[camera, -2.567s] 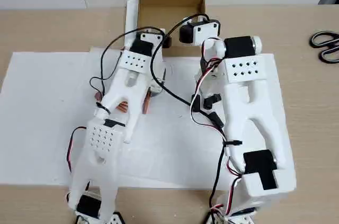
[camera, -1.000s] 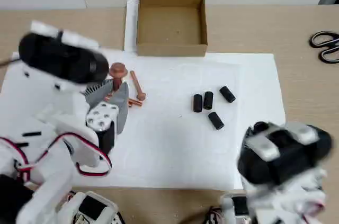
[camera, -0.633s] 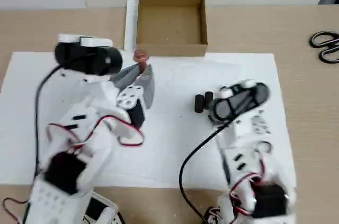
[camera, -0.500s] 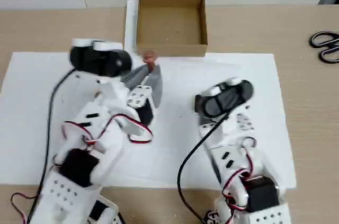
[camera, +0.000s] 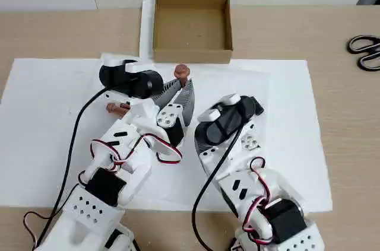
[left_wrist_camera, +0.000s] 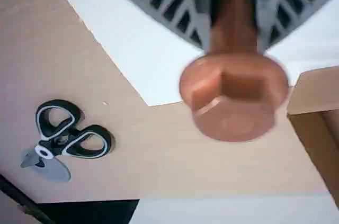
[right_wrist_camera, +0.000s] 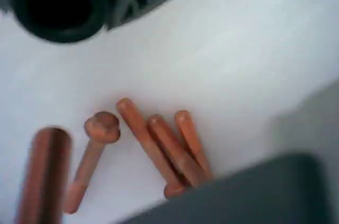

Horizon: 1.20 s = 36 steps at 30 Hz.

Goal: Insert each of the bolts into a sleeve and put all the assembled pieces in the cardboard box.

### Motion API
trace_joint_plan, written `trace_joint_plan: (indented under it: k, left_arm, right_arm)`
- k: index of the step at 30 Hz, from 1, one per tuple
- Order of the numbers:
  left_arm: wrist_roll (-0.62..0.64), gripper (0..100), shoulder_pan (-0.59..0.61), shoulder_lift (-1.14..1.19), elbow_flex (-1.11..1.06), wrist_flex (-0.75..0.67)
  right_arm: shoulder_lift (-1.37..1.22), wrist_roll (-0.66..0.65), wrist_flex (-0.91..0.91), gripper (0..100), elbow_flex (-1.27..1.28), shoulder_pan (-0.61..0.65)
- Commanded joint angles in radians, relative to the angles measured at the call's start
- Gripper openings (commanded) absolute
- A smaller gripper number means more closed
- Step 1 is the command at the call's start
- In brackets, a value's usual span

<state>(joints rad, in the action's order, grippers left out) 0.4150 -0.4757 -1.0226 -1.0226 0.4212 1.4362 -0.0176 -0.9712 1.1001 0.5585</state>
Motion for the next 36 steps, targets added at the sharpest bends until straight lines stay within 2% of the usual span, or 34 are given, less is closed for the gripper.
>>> trace_joint_plan:
  k: [1,6,9,13,18,25,36]
  left_arm:
    - [0.02,1,-0.031,-0.023,0.013,-0.032]
    - [0.025,1,-0.04,-0.028,0.045,-0.008]
    - [0.029,1,-0.04,-0.028,0.145,0.124]
    - [0.103,1,-0.044,-0.028,0.251,0.265]
    - [0.114,1,-0.06,-0.025,0.236,0.265]
    - [0.112,1,-0.1,-0.023,0.153,0.178]
    - [0.112,1,-0.101,-0.021,0.133,0.195]
  right_arm:
    - [0.012,0.011,0.021,0.3,-0.006,0.004]
    - [0.012,0.011,0.027,0.3,0.011,0.004]
    - [0.012,0.011,0.027,0.3,0.017,0.004]
    - [0.012,0.011,0.027,0.3,0.017,0.004]
    - [0.012,0.011,0.027,0.3,0.017,0.004]
    - [0.015,0.011,0.027,0.3,0.017,0.004]
    - [0.012,0.009,0.027,0.3,0.017,0.002]
